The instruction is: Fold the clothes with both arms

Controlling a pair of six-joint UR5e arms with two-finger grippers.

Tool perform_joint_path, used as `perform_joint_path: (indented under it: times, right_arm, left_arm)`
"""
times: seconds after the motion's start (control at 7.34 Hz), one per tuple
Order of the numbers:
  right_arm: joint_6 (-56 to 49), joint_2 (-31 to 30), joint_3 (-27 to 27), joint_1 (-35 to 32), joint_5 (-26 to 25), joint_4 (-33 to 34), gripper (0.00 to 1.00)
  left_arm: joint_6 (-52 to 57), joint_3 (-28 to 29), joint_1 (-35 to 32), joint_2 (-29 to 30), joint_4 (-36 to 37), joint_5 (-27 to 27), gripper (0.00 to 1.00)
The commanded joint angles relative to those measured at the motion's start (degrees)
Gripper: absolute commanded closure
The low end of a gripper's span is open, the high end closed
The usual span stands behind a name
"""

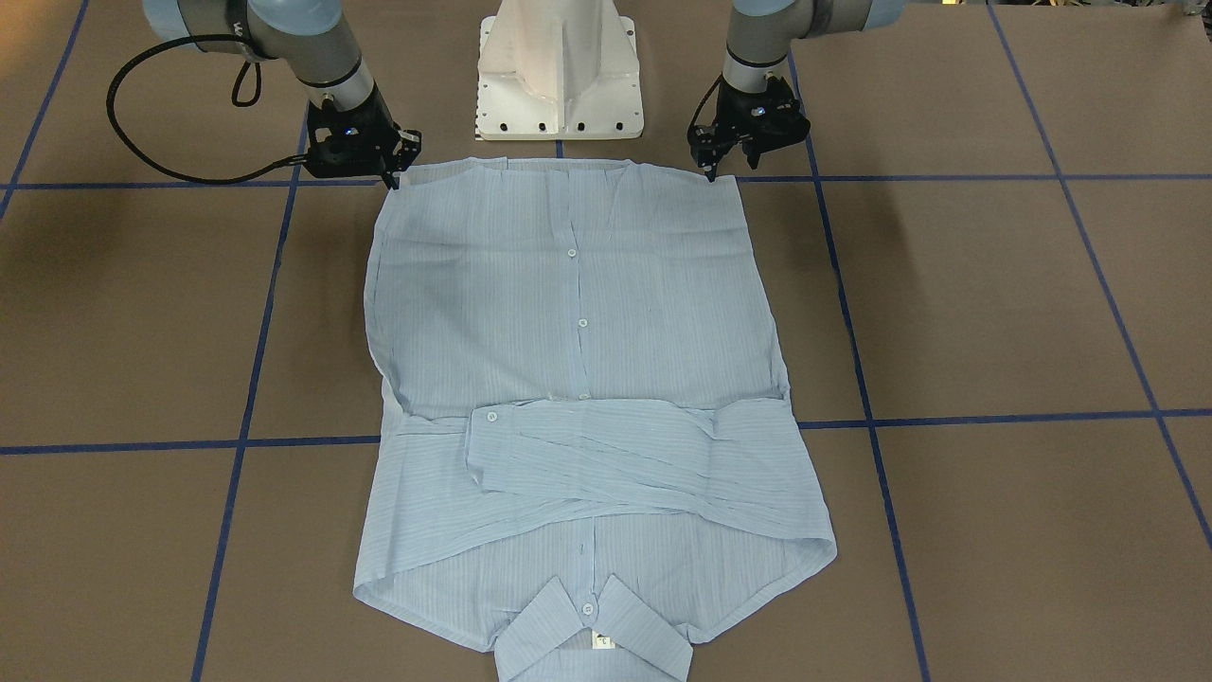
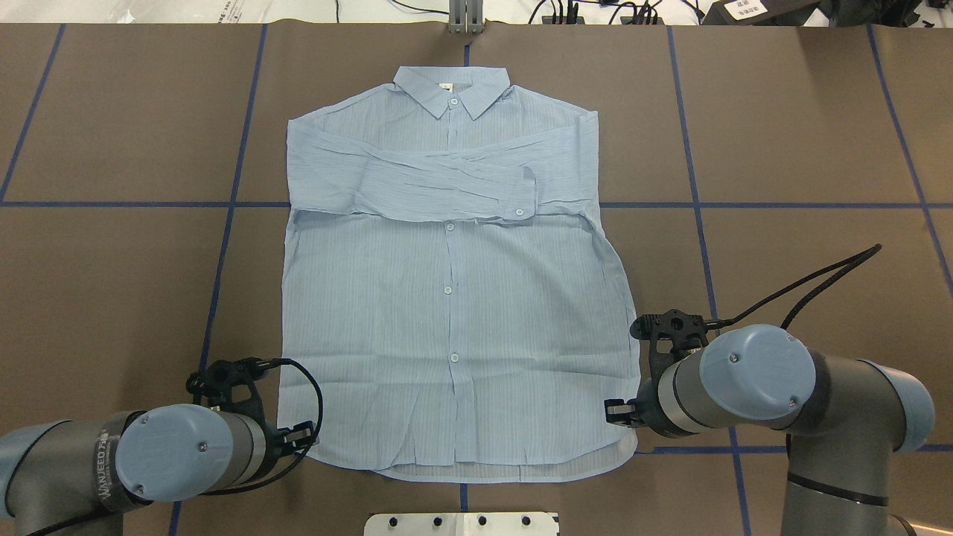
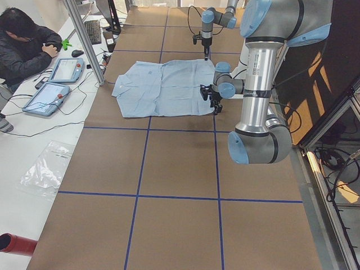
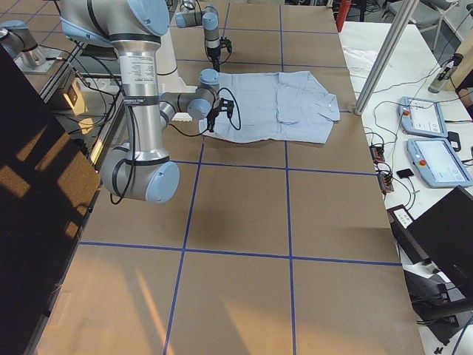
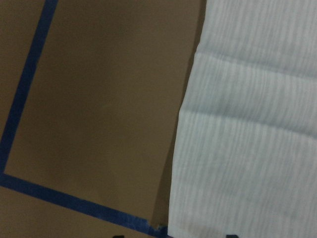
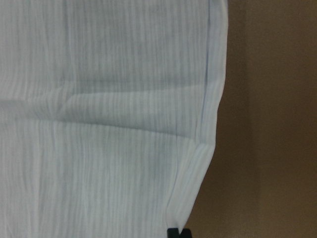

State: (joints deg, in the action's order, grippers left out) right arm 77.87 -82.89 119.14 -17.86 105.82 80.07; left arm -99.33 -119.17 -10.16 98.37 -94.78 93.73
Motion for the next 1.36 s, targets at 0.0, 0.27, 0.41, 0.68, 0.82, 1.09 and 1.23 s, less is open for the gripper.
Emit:
perform_joint_path:
  times: [0.0, 0.27, 0.41, 0.68, 0.82, 1.09, 1.23]
  right_arm:
    - [0.0, -0.08, -0.05, -0.07, 0.0, 0.0, 1.0]
    - [0.0, -0.16, -0.22, -0.07, -0.09, 0.0, 1.0]
    - [0.0, -0.16, -0.22, -0.07, 0.0, 0.0, 1.0]
    - [0.0, -0.25, -0.31, -0.15, -0.09, 0.0, 1.0]
    - [0.0, -0.25, -0.31, -0.15, 0.0, 0.0, 1.0]
    - [0.0, -0.25, -0.4, -0.15, -0.09, 0.0, 1.0]
    - [0.0, -0.25, -0.4, -0.15, -0.09, 0.0, 1.0]
  left_arm:
    - [0.19, 1.48, -0.04, 0.15, -0.31, -0.13, 0.29]
    - [0.98, 1.58, -0.04, 0.24, -0.31, -0.04, 0.32]
    - [1.07, 1.58, -0.04, 0.76, -0.31, -0.13, 0.36]
    - [1.07, 1.58, -0.04, 0.77, -0.31, -0.48, 0.41]
    - [1.25, 1.58, -0.04, 0.77, -0.31, -0.83, 0.41]
    - [1.77, 1.75, -0.21, 0.77, -0.4, -1.89, 0.42]
    - [1.77, 1.75, -0.21, 0.77, -0.4, -1.89, 0.44]
